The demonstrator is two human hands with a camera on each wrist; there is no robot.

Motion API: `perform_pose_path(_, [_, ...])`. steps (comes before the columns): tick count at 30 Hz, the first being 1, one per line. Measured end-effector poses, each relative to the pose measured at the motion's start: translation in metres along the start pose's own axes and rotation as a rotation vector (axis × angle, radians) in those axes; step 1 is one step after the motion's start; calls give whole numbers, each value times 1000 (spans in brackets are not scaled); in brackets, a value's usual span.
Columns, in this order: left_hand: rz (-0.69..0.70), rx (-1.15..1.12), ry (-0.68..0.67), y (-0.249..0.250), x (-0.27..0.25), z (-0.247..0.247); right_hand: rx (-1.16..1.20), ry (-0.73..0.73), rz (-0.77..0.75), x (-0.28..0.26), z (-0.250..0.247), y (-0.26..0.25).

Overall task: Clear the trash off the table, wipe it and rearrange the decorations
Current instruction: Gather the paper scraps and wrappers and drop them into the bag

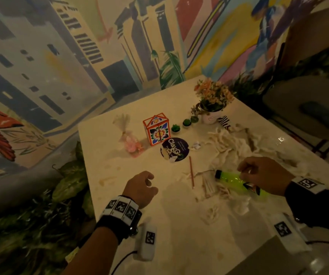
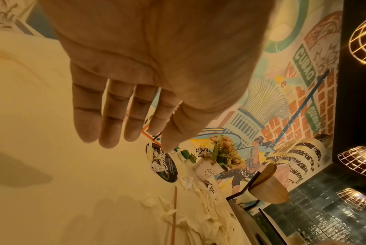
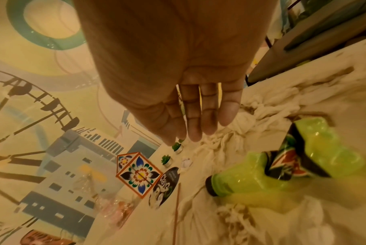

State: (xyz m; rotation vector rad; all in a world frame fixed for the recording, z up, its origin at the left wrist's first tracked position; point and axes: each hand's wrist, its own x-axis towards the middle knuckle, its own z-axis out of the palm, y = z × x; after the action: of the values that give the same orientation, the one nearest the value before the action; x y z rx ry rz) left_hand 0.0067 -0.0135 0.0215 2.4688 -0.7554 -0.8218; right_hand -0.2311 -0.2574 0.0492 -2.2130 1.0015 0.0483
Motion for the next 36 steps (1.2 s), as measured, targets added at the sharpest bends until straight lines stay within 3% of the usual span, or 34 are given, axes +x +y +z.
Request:
perform_pose_path(7, [-50, -10, -51, 37, 52, 24, -4, 37, 68, 23, -27, 28])
perform_pose_path(13, [-123, 12, -46, 74, 105, 51, -140, 17, 43, 92, -57, 52])
perform_pose_path(21, [-272, 72, -136, 141, 169, 96, -379, -217, 64, 162, -77, 118])
perform_pose_path(31, [-102, 386, -232, 218, 163, 164, -239, -366, 123, 170, -68, 135])
perform_pose_path(36, [-18, 465, -171, 231, 154, 183, -280, -386, 61, 172, -51, 129])
